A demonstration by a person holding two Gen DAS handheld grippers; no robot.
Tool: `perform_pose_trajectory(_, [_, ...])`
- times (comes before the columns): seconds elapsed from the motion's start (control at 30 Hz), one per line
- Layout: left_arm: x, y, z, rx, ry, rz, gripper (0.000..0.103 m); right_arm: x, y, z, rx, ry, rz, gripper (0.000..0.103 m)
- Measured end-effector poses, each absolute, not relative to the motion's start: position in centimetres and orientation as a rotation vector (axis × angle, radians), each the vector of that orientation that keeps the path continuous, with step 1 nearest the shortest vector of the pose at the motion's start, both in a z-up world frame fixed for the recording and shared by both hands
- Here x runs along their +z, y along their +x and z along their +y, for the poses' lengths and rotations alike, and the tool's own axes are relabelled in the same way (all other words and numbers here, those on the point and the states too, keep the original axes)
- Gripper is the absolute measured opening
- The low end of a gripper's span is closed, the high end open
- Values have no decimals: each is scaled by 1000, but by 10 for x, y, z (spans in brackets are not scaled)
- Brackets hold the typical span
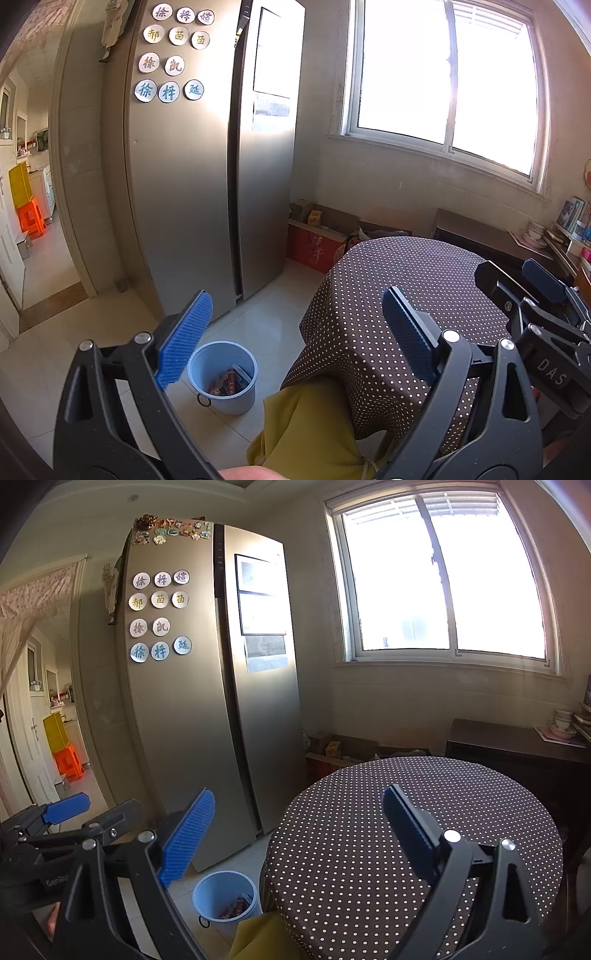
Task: Collect trash
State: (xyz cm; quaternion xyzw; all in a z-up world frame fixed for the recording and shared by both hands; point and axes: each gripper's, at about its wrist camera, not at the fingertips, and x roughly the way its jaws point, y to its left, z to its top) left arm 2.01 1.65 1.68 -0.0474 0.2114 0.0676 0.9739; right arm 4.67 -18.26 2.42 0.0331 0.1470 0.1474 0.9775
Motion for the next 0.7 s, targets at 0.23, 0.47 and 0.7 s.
perform_pose_trajectory(0.23, [16,20,16,137,-91,429,92,23,47,-183,291,64,297,93])
perform_pose_trajectory(0.47, [15,20,14,136,-86,432,92,22,47,-184,291,64,297,93])
perform_pose_trajectory(0.7, [16,22,15,132,-87,435,92,22,47,-184,292,66,298,93])
